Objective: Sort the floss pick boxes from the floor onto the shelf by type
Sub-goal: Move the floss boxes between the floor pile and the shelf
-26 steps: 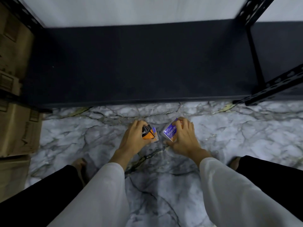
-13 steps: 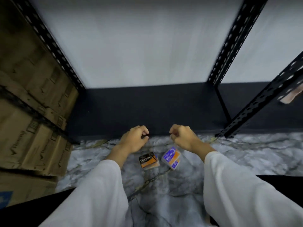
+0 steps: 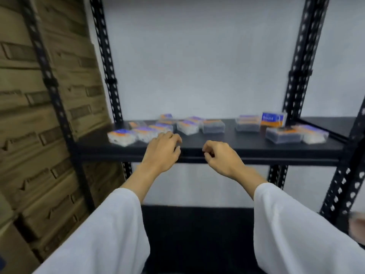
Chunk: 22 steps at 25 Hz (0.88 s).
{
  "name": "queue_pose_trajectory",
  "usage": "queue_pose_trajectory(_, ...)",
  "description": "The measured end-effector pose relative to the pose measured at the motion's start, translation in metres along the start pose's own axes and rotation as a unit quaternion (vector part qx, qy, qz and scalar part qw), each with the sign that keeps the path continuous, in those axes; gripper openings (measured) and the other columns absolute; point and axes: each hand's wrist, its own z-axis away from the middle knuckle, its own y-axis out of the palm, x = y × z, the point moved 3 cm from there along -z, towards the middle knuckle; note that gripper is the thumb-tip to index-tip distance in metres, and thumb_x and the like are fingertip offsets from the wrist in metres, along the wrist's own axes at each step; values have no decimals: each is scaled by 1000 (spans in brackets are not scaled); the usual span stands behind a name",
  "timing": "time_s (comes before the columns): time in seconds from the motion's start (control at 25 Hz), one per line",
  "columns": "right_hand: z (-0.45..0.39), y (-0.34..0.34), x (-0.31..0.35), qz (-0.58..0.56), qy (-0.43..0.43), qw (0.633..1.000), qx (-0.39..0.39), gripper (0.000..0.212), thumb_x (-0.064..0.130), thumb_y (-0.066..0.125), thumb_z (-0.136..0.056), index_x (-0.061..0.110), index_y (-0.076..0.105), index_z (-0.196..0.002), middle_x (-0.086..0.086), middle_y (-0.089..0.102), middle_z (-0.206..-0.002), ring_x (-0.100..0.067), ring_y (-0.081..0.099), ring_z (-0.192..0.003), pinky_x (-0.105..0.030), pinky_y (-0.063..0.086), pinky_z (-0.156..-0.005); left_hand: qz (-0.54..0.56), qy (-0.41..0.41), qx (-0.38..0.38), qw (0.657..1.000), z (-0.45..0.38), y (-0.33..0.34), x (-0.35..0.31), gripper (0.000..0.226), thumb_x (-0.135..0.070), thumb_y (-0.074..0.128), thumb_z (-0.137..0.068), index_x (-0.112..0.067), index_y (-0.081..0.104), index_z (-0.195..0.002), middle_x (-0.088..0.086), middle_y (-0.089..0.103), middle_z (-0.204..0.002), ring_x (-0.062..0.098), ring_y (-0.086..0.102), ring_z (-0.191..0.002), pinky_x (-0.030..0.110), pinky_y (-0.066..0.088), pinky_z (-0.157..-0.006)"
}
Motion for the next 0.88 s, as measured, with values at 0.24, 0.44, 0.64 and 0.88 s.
queue_pose_trajectory(0.24, -78, -6, 26, 28, -49, 997, -45, 19, 18, 51, -87, 11, 60, -102, -7, 63, -106, -27, 58, -94, -32, 46, -74, -73, -58, 18, 995, -46, -23, 63, 43, -36, 49, -91, -21, 50, -131, 3, 51, -133, 27, 46, -121, 41, 38, -99)
queue_pose_trajectory(0.44, -135, 43, 34, -22, -60, 998, 23, 40, 32, 57, -86, 24, 54, -124, -4, 56, -125, -22, 52, -114, -40, 43, -97, -89, -200, 122, 968, -39, -19, 144, 79, -68, 54, -78, -27, 34, -143, 2, 29, -151, 30, 27, -138, 55, 20, -112)
queue_pose_trajectory(0.64, -168, 89, 55, -3, -73, 995, 65, 55, 40, 57, -83, 35, 43, -136, -3, 40, -145, -25, 36, -134, -42, 33, -111, 26, -272, 171, 947, -16, -12, 199, 96, -84, 56, -62, -37, 27, -141, 2, 28, -149, 29, 37, -133, 55, 31, -109)
queue_pose_trajectory(0.88, -172, 101, 57, 2, -45, 997, 68, 48, 35, 58, -83, 35, 44, -129, -13, 48, -131, -34, 43, -123, -43, 37, -104, 66, -231, 130, 962, -17, -12, 199, 86, -77, 62, -65, -30, 35, -133, -8, 43, -135, 16, 51, -114, 40, 45, -95)
